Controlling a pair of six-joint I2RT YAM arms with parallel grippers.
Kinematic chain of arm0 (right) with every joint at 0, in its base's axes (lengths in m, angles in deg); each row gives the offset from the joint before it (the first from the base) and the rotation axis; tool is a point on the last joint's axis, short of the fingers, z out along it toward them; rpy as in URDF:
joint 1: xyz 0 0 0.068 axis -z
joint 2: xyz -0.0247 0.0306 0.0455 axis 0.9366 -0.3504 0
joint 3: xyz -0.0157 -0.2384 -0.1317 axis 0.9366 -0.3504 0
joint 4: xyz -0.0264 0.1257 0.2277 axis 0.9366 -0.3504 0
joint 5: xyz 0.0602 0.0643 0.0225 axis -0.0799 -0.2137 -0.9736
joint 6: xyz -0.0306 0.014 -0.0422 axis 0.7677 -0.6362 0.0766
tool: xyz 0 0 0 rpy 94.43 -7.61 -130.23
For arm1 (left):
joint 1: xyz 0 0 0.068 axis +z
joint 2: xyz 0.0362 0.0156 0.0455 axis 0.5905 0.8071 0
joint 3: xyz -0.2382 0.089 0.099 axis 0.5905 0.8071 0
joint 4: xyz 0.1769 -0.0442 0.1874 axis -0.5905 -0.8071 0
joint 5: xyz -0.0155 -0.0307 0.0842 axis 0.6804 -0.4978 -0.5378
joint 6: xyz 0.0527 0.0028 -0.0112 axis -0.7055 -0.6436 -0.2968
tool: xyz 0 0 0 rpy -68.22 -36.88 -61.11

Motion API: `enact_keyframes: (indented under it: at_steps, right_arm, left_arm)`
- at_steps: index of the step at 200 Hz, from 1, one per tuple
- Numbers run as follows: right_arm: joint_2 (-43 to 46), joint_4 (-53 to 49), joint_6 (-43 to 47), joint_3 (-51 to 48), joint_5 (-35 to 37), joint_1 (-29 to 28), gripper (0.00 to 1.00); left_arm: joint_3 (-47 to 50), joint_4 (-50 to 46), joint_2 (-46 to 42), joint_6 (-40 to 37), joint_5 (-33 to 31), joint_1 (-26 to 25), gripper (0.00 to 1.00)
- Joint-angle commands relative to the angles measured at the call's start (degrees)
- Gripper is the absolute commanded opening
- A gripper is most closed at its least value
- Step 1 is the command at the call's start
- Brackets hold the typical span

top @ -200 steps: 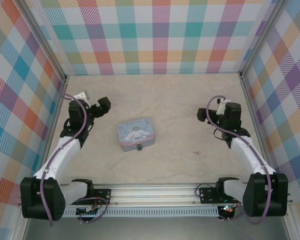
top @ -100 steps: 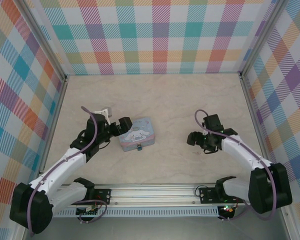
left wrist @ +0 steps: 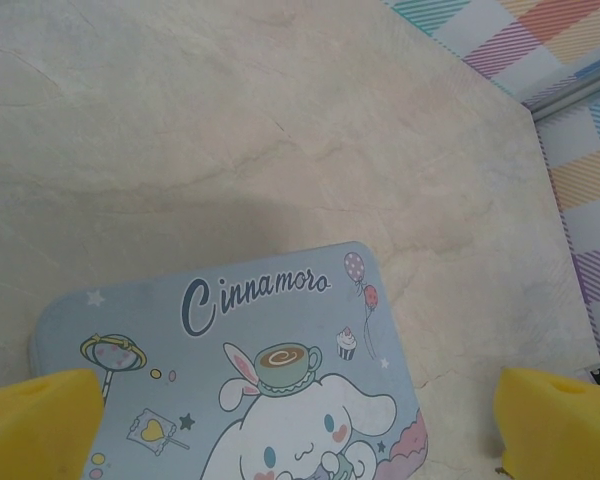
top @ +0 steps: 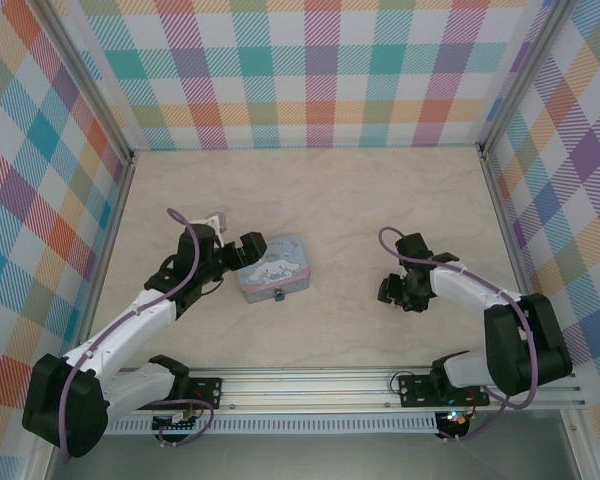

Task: Unlock the padlock with the key

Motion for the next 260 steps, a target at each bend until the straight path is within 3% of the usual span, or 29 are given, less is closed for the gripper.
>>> enact_keyframes:
  at_steps: [1, 64, 137, 224, 260]
  right_arm:
    - [-1.24, -3.12, 0.07, 2.40, 0.16, -0.66, 0.50]
    - [-4.65, -5.23, 0.51, 3.90, 1.08, -2.48, 0.31]
    - [-8.17, -8.34, 0.97, 5.97, 3.60, -4.46, 0.23]
    - [-10.58, -9.14, 0.82, 6.85, 4.45, -5.95, 0.00]
    - [-7.93, -7.18, -0.45, 6.02, 3.76, -6.63, 0.00]
  left_arm:
    - [-2.20, -0.47, -0.78, -1.46, -0.47, -0.49, 1.00]
    - [-2.49, -1.40, -1.51, -1.98, -0.87, -0.49, 1.00]
    - [-2.82, -2.05, -1.71, -2.16, -1.07, -0.49, 1.00]
    - [-2.99, -2.93, -2.39, -2.34, -1.88, -0.49, 1.00]
    - [-3.72, -3.15, -2.70, -2.35, -1.51, -0.49, 1.00]
